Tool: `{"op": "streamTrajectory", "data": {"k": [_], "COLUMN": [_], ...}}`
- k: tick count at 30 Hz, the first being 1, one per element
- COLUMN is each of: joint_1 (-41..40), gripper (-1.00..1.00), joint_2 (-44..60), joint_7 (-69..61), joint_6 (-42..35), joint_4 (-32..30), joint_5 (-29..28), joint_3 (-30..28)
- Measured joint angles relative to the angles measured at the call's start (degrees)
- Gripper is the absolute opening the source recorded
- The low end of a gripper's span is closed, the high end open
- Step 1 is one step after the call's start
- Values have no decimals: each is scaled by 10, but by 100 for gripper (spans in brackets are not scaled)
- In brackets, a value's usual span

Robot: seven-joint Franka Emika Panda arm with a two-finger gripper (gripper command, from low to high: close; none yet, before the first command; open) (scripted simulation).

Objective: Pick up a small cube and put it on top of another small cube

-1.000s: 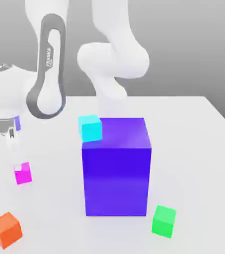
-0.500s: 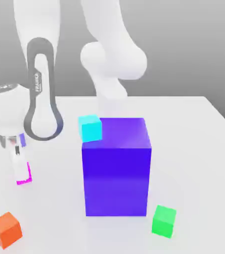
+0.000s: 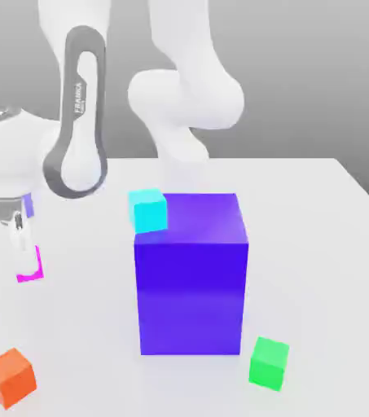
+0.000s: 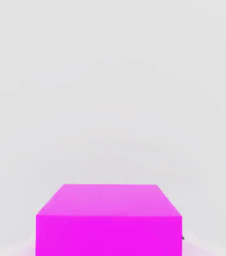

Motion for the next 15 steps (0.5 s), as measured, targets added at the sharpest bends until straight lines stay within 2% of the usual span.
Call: {"op": "streamTrajectory", "data": {"k": [2,8,15], "joint_1": [-1,114,246], "gripper": [-100,-100,-100], "joint_2": [-16,-30,-39], "joint_7": [16,-84,-214], "joint_6": [-12,-52,-100], "joint_4": [-6,51,122], "joint_5": [-20,33,69], "joint_3": [-4,63,156]}}
